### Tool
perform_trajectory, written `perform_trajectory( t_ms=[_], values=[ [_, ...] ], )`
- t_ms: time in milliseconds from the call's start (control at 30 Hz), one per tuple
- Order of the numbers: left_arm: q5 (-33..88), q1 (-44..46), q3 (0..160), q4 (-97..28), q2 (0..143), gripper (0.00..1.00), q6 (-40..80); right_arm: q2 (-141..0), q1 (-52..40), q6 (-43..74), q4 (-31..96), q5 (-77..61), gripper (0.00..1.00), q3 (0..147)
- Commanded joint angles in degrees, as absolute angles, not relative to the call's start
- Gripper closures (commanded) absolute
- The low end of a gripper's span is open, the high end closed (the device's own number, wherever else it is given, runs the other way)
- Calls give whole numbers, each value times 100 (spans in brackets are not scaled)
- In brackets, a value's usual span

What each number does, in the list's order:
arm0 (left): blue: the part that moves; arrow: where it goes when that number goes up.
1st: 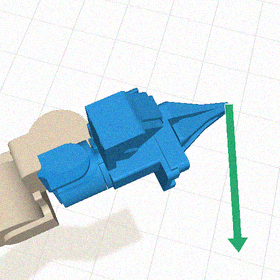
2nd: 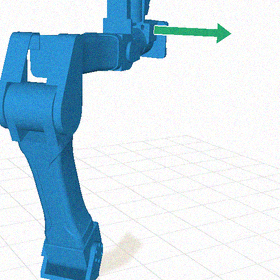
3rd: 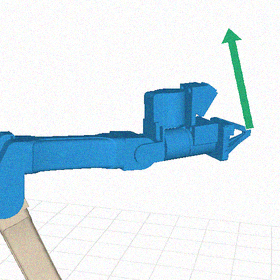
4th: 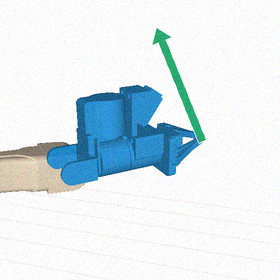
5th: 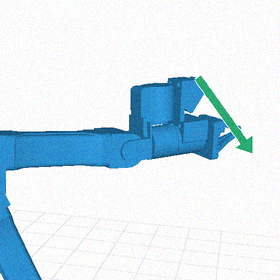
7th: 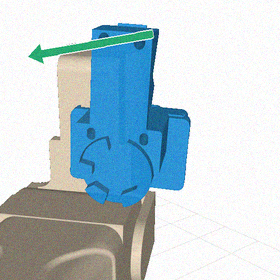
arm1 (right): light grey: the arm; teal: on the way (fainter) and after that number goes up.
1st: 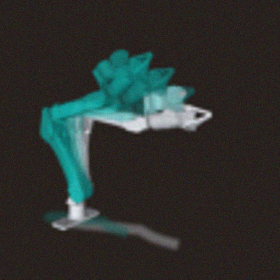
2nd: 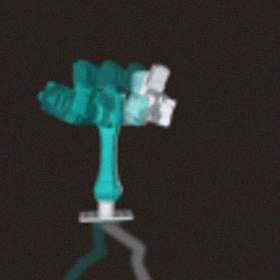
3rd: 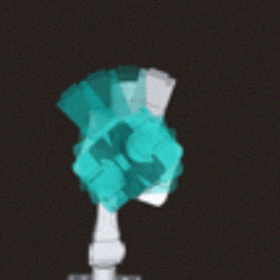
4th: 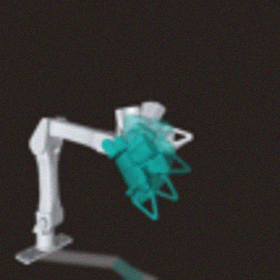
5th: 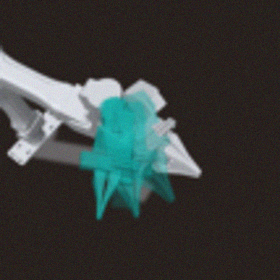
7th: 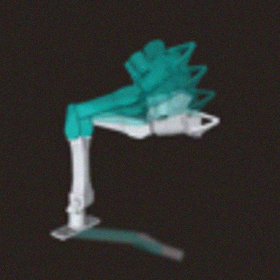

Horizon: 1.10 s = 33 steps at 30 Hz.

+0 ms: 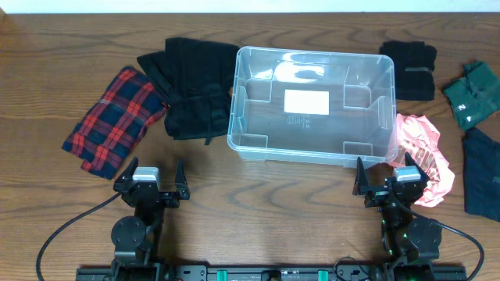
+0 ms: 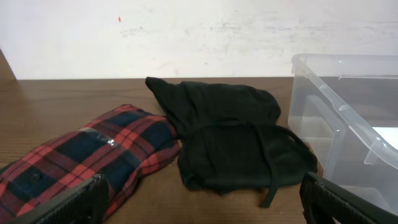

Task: Pack container
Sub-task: 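Move the right gripper forward past the pink shirt toward the back right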

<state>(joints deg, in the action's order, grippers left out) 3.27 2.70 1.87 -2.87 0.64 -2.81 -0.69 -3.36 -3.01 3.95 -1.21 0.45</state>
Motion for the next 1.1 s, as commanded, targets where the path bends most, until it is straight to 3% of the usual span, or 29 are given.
perform_trajectory(
  t_ms=[0, 233, 367, 667, 1067],
  values=[
    [346, 287, 25, -370, 71, 2, -231, -38, -368, -349, 416, -5, 1, 32],
    [346, 287, 25, -370, 71, 2, -231, -38, -368, -309, 364, -32, 1, 32],
    [346, 287, 25, -370, 71, 2, -231, -38, -368, 272, 222, -329, 1, 121],
    [346, 287, 25, -370, 71, 2, -231, -108, -368, 427, 360, -252, 1, 1208],
    [346, 287, 25, -370, 71, 2, -231, -2252, -368, 1179, 2526, 191, 1, 3752]
  ],
)
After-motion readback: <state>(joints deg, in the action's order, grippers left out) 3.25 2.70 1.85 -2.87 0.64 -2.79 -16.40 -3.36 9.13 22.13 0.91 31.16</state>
